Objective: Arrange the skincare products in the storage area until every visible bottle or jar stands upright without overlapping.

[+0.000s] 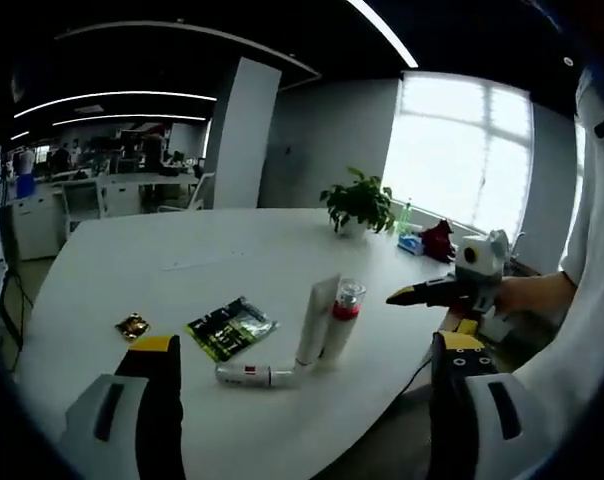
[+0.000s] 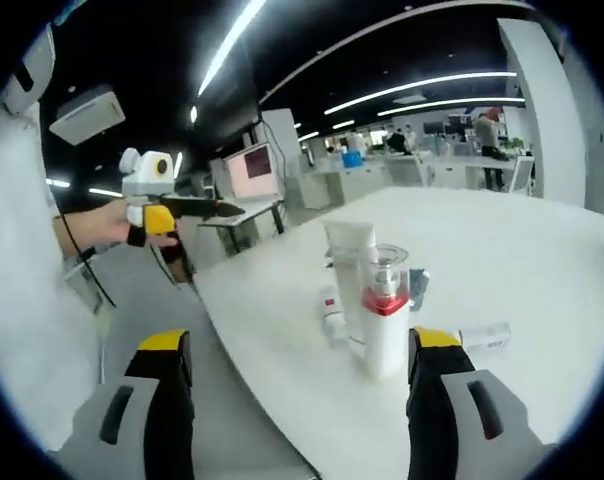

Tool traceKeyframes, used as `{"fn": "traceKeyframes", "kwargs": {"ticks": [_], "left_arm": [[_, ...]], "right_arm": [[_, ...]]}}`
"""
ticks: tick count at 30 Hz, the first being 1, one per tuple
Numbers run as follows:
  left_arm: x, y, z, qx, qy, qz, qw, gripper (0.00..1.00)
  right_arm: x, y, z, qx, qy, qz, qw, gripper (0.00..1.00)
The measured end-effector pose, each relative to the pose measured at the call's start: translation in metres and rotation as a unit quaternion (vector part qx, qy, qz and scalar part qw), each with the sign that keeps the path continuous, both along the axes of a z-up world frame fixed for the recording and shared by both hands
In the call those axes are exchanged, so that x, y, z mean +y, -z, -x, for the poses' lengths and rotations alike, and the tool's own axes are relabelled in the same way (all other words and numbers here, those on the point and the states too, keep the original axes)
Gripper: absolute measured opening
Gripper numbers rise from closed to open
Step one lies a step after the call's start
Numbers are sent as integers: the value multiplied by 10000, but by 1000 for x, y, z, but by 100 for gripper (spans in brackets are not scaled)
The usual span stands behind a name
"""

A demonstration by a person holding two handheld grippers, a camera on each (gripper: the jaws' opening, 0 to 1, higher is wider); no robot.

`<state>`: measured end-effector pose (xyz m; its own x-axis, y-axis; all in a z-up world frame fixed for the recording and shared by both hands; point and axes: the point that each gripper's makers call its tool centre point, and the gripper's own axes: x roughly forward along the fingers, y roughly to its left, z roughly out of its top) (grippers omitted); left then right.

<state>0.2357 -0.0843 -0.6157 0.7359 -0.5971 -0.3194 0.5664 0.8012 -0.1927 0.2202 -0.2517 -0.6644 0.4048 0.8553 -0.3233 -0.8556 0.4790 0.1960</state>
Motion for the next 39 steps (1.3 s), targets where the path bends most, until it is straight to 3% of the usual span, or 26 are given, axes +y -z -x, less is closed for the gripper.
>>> {"fn": "traceKeyframes", "kwargs": {"ticks": [14, 26, 32, 39], "left_arm": [[-1, 3, 0, 231, 256, -187, 9992, 98], [-2, 13, -15, 470, 660, -471, 9956, 98], [4, 31, -25, 659, 997, -870, 9890, 97], [0, 56, -35, 885, 1521, -1217, 9768, 85]], "right_arm": [[-3, -30, -12, -189, 182, -157, 9995, 92], [-12, -20, -17, -58, 588, -182, 9981, 92], [-13, -18, -22, -108, 709, -219, 9972, 91], [-16, -8, -16, 42, 936, -283, 9952, 90]]}}
